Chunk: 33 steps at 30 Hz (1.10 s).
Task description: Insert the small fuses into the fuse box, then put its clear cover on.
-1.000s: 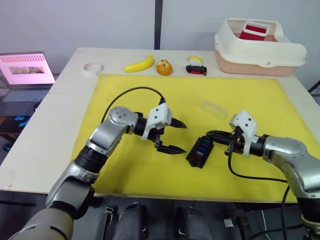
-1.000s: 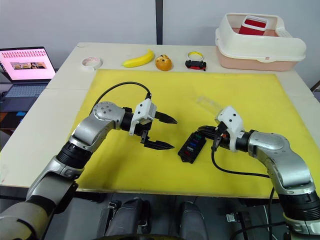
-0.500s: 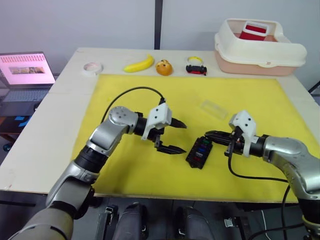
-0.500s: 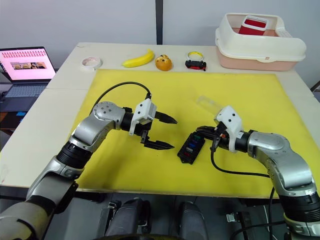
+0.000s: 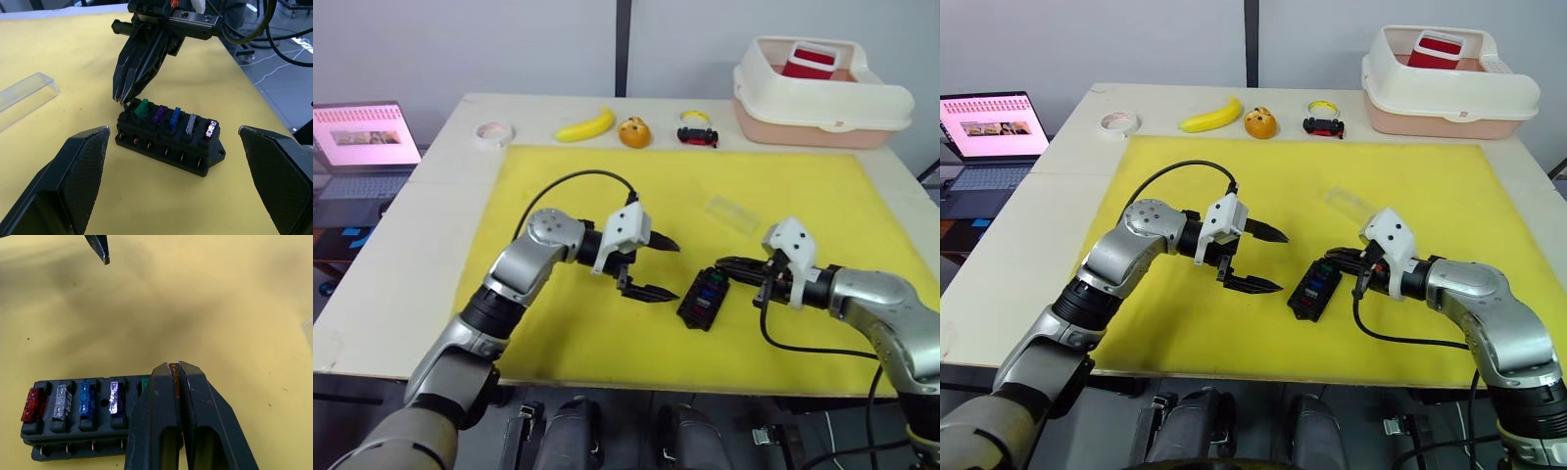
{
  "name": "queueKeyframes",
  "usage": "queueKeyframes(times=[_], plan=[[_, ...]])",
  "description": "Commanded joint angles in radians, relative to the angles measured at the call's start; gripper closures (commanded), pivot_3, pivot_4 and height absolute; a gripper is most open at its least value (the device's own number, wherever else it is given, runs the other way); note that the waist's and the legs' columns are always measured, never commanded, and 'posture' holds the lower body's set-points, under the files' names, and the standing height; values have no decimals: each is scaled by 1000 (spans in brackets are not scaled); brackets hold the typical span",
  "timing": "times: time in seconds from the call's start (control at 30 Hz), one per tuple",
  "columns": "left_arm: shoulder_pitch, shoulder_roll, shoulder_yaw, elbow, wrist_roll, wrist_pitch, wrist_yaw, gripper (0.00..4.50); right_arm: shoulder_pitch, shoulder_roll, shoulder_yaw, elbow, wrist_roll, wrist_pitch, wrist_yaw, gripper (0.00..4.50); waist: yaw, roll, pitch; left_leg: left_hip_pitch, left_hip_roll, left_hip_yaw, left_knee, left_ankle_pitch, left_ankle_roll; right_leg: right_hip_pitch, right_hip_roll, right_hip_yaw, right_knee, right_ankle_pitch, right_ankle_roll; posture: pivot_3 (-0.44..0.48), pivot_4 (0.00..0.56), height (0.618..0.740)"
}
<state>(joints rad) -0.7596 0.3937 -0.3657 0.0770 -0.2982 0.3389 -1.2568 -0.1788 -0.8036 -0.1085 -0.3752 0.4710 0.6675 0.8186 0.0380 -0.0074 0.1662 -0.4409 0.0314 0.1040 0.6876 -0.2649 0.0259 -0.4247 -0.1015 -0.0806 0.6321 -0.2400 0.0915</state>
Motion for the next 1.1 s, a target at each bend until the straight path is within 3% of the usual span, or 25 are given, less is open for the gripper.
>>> queueKeyframes(times=[0.03,0.77,0.9,1.1], plan=[[-18,1,28,-24,-1,-13,4,53,-9,8,2,1,-12,-28,-3,4500,0,0,0,0,0,0,0,0,0,0,0,0,0,0,0,0,150,740],[-20,0,31,-23,-3,-8,1,53,28,11,24,12,-58,-96,7,4500,0,0,0,0,0,0,0,0,0,0,0,0,0,0,0,0,150,740],[-19,0,31,-23,-3,-8,2,0,22,9,16,2,-50,-86,2,3120,0,0,0,0,0,0,0,0,0,0,0,0,0,0,0,0,150,740],[-19,-1,32,-19,-2,-11,4,0,26,5,10,-7,-49,-78,1,3120,0,0,0,0,0,0,0,0,0,0,0,0,0,0,0,0,150,740]])
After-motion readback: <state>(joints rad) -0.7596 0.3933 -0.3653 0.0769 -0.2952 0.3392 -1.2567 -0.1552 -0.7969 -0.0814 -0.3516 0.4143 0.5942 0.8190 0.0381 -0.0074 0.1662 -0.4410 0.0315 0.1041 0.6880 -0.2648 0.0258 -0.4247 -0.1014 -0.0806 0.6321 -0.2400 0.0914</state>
